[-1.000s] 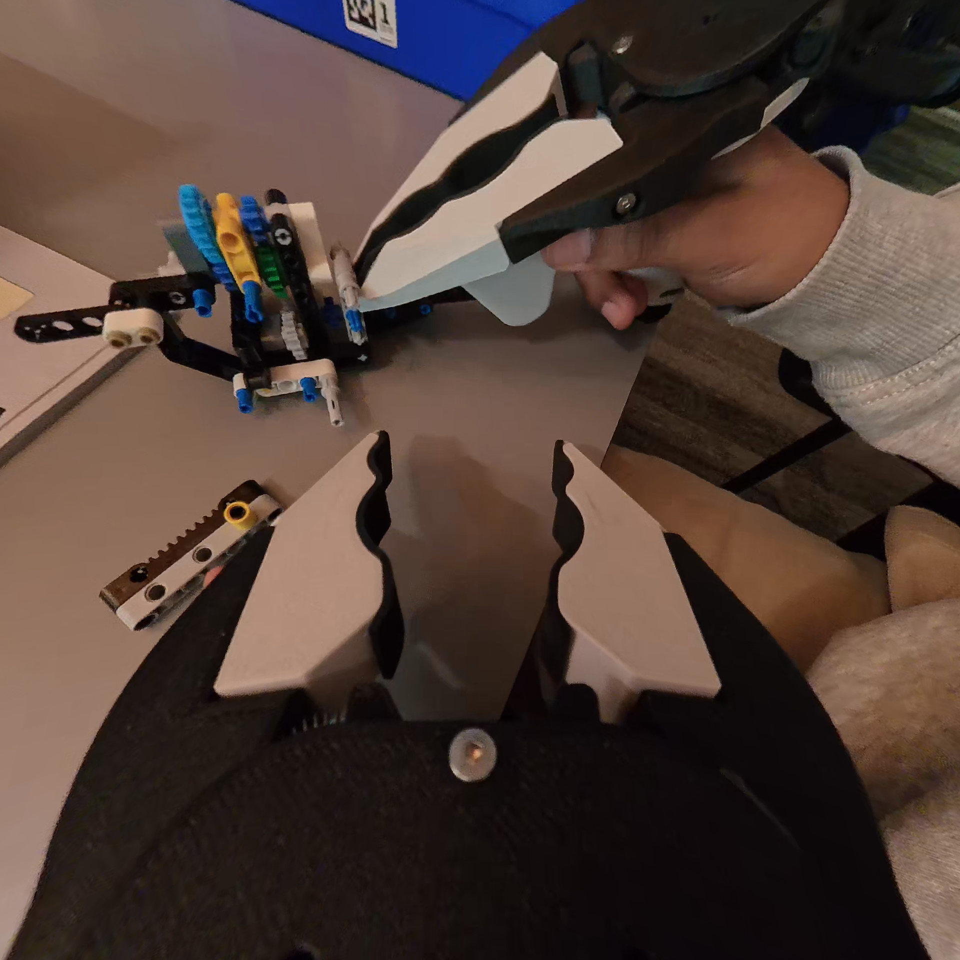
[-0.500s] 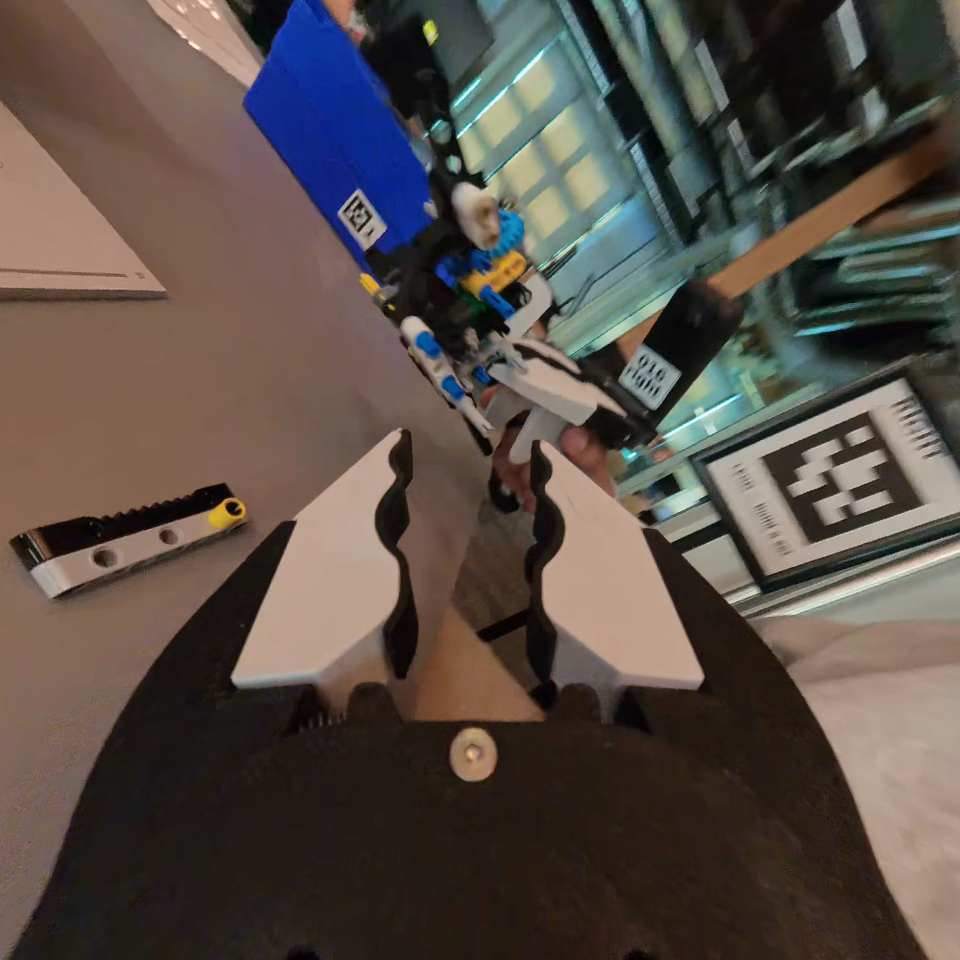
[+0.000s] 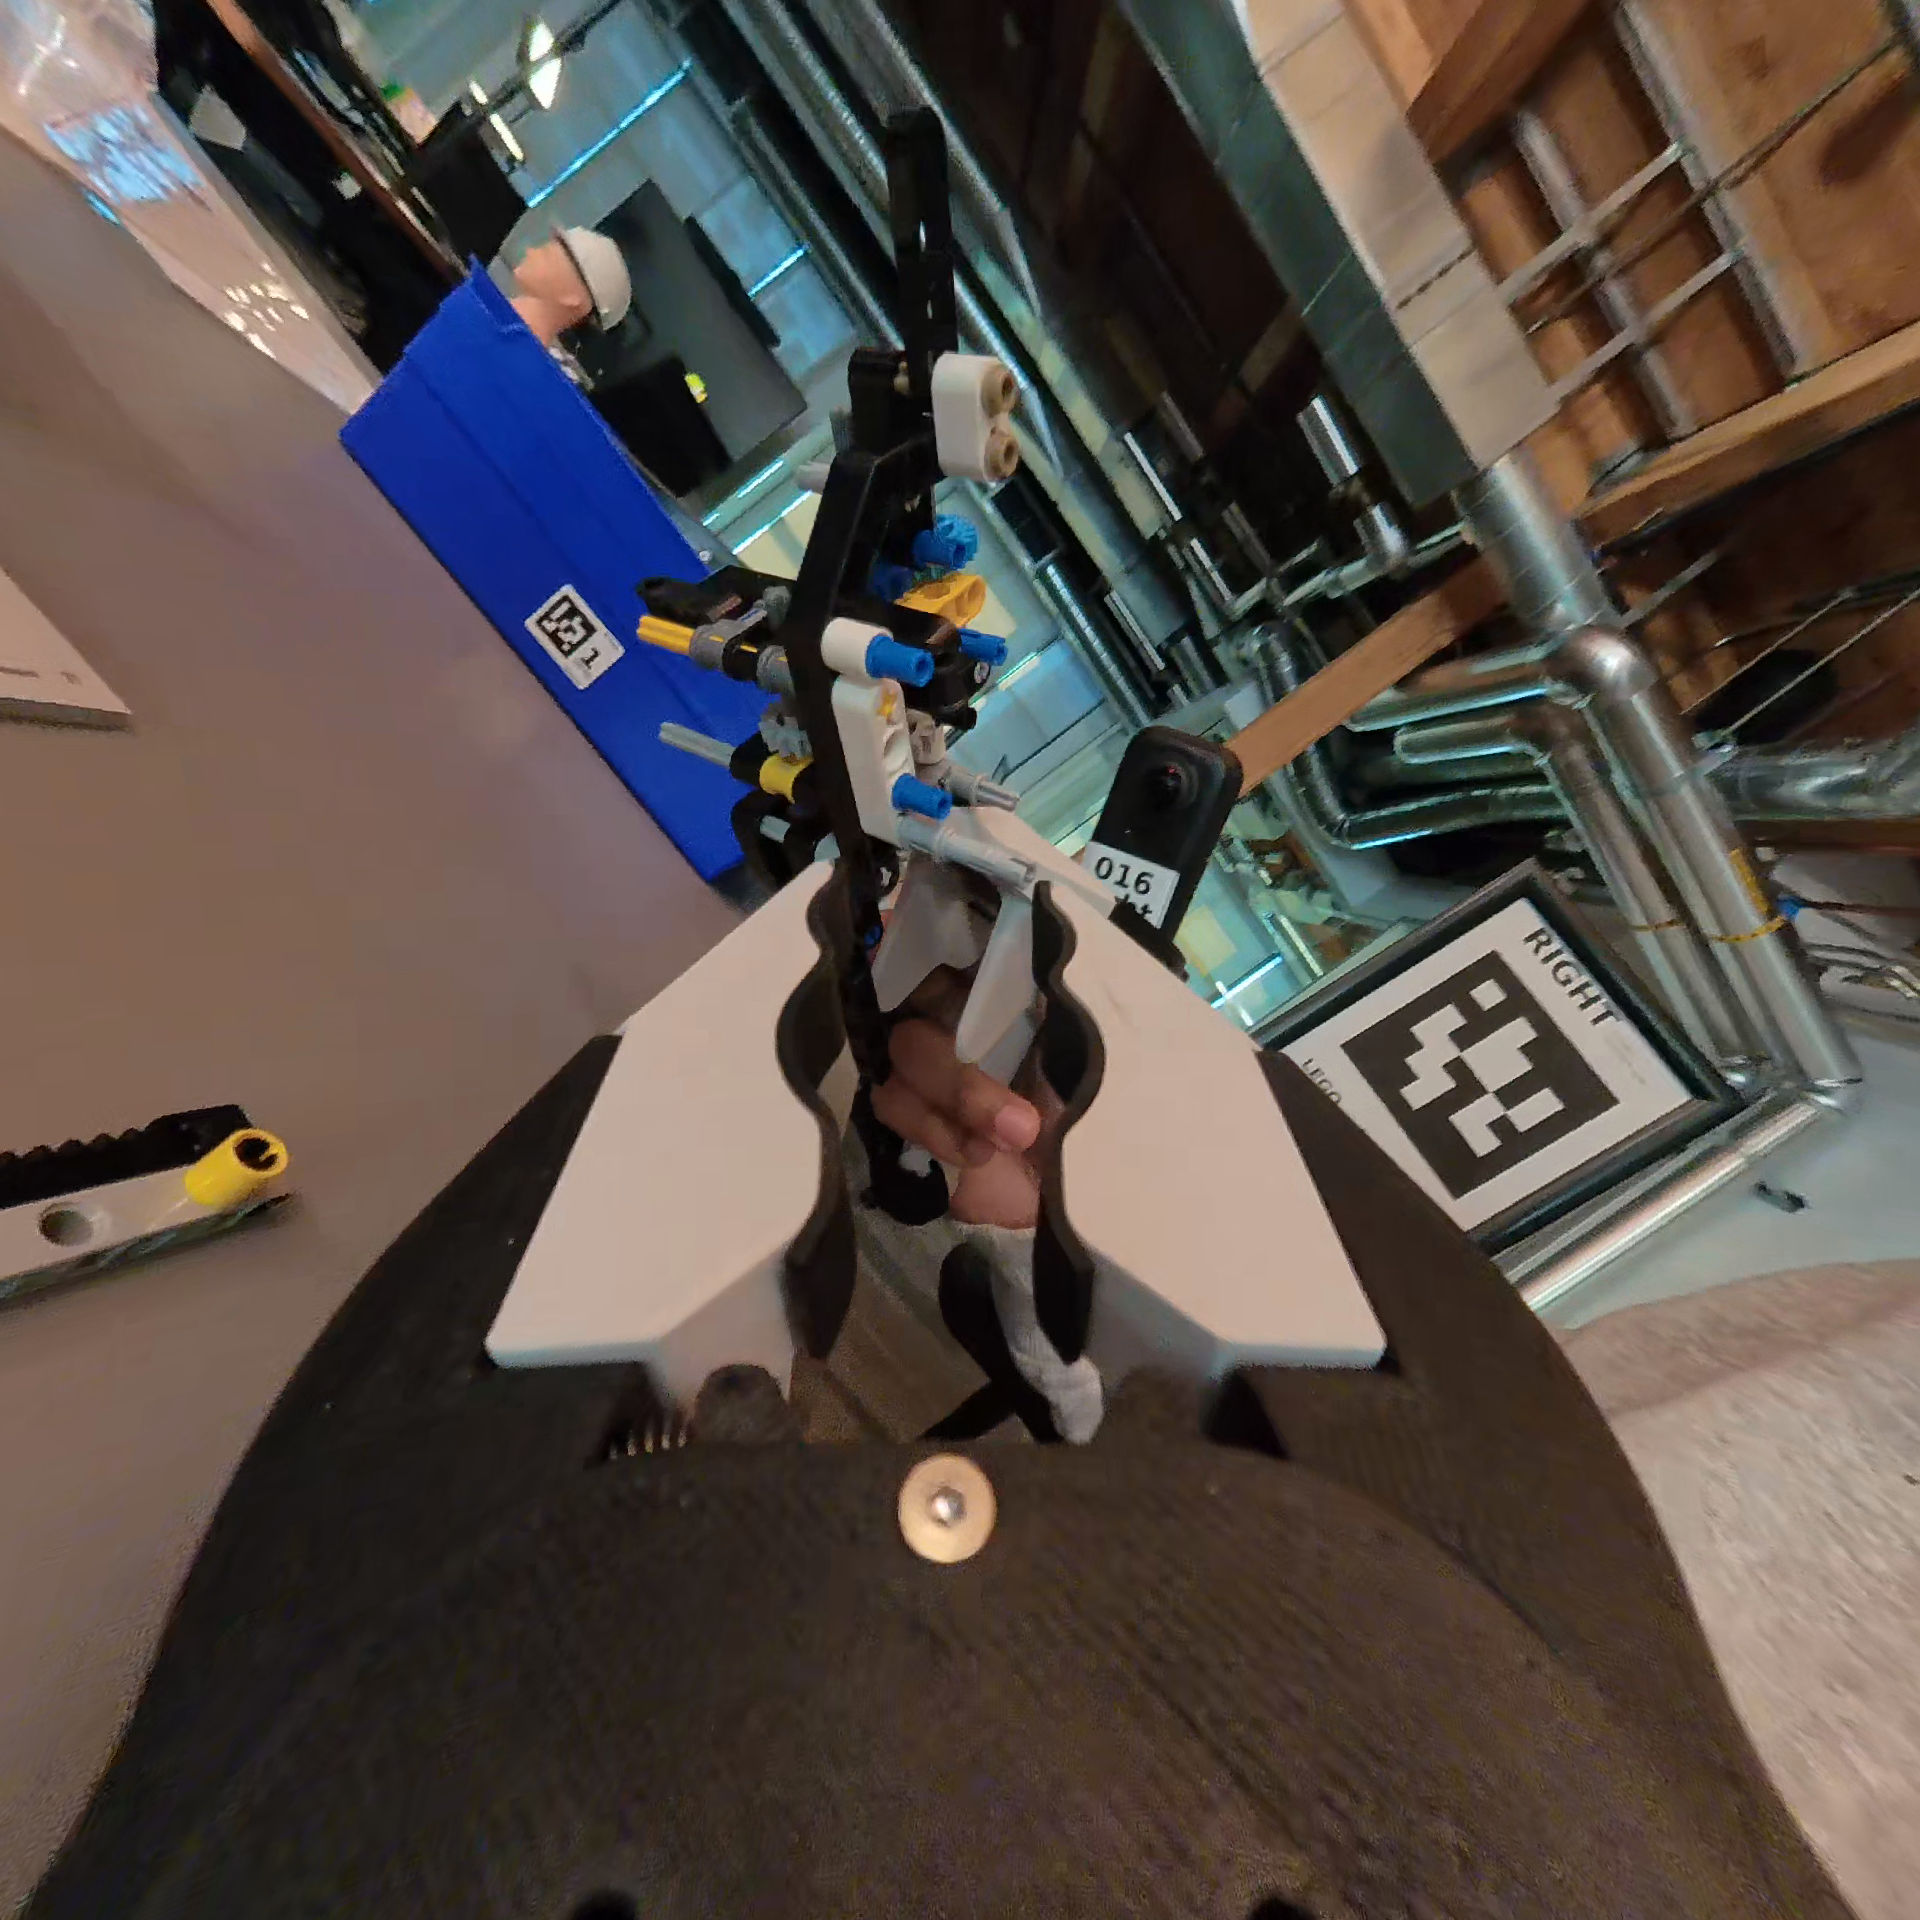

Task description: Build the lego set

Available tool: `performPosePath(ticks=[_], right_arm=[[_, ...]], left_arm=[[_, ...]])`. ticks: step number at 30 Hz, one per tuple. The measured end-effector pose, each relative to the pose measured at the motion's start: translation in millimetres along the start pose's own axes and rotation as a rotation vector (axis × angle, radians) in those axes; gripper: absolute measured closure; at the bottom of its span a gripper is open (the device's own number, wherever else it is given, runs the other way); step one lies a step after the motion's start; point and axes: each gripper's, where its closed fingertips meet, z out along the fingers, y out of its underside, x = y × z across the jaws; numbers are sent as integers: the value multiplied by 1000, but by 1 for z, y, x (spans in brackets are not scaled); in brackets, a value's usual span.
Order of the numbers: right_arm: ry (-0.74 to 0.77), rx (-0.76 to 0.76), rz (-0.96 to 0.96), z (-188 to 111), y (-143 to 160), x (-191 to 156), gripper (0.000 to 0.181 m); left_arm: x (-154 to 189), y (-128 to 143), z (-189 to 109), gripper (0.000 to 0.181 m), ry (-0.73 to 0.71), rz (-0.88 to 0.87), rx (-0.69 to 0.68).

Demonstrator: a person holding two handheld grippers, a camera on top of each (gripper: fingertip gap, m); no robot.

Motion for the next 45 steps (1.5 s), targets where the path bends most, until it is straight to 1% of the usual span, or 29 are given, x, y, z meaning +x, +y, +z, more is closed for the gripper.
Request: performPosePath(ticks=[1, 6, 8, 11, 14, 22, 28, 34, 45], right_arm=[[-8, 5, 13, 0, 0, -1, 176], [-64, 45, 86, -2, -5, -5, 176], [-70, 42, 102, -2, -4, -4, 176], [-35, 17, 108, -1, 1, 3, 176], [-59, 27, 129, -2, -1, 1, 176], [-99, 45, 156, -1, -2, -3, 176], [-127, 55, 181, 0, -2, -7, 176], [-141, 57, 202, 1, -1, -6, 176], [-140, 66, 264, 4, 3, -2, 175]], left_arm=[[1, 0, 0, 152, 16, -15, 9], [3, -4, -4, 166, 95, -97, 69], [0, -5, -4, 168, 91, -104, 80], [-9, -3, -1, 170, 40, -123, 63], [-13, -1, 1, 176, 15, -132, 52], [-11, -5, 0, 173, 80, -216, 87], [-6, -6, -1, 175, 134, -250, 96], [-5, -7, -2, 176, 158, -276, 106], [-8, -10, -4, 178, 150, -296, 127]])
